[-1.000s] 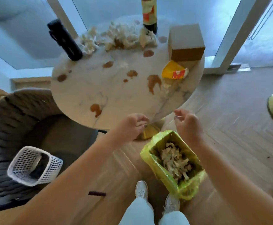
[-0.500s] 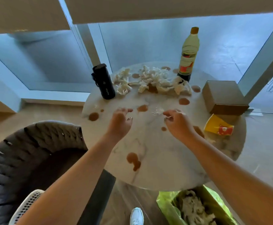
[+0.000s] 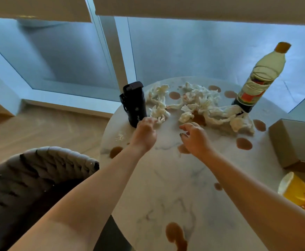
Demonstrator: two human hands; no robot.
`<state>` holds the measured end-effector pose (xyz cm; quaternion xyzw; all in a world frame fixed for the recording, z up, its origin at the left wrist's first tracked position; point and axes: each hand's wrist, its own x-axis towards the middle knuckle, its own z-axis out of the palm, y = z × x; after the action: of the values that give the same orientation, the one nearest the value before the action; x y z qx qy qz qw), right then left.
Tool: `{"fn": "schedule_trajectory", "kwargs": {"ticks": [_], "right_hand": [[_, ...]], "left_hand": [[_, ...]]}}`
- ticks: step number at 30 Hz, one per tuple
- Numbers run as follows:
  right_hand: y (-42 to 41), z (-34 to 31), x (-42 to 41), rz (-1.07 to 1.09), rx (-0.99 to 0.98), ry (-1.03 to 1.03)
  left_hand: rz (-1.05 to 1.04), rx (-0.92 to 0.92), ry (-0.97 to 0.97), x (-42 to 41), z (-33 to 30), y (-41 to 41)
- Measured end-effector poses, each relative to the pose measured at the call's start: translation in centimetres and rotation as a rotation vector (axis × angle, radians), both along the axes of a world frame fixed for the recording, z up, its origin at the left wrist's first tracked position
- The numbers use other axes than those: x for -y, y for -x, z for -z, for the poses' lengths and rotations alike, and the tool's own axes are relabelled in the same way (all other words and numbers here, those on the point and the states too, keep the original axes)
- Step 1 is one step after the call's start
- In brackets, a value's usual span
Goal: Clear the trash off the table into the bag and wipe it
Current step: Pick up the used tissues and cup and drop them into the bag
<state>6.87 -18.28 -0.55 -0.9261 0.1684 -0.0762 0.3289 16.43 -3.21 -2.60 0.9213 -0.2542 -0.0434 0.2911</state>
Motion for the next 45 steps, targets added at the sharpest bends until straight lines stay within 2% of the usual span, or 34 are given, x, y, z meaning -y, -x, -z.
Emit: {"fn": "schedule_trajectory", "kwargs": {"ticks": [6,11,15,21,23,28,33,37,41,45], "right_hand": [[-6.7,2.9,0.4,-0.146,-0.080,0.004],[-11.1,5.3,1.0,-0.216,-0.131,0.062],[-13.3,6.6,1.5,-0.245,-0.212,0.129],[-13.4,7.5,2.0,-0.262,-0.132,0.110],[-12.8,7.8,2.2,-0.235,-0.065,0.104],[-11.1,7.6,2.5,-0.184,0.124,0.100],[-9.7,7.6,2.5,-0.159,0.259,0.130],[-8.7,7.2,2.7,-0.159,0.302,0.156],[-7.4,6.2,2.3,-0.163,0.336,0.164],[-5.5,4.6,1.3,-0.143,0.391,0.144]], "left_hand": [[0.010,-0.059,-0.018,2.7,1.0,-3.4],[0.039,-0.091,-0.191,4.4,3.8,-5.9],[0.044,-0.038,-0.334,5.4,4.6,-6.8],[0.045,0.071,-0.510,5.8,5.3,-7.2],[0.052,0.077,-0.503,5.6,5.4,-7.0],[0.047,0.071,-0.336,5.5,5.4,-6.8],[-0.041,0.105,-0.424,6.4,5.7,-7.1],[-0.037,0.161,-0.414,6.1,5.8,-6.5],[0.028,0.328,-0.289,4.4,5.3,-5.0],[0.069,0.289,-0.150,2.0,5.0,-2.8]]}}
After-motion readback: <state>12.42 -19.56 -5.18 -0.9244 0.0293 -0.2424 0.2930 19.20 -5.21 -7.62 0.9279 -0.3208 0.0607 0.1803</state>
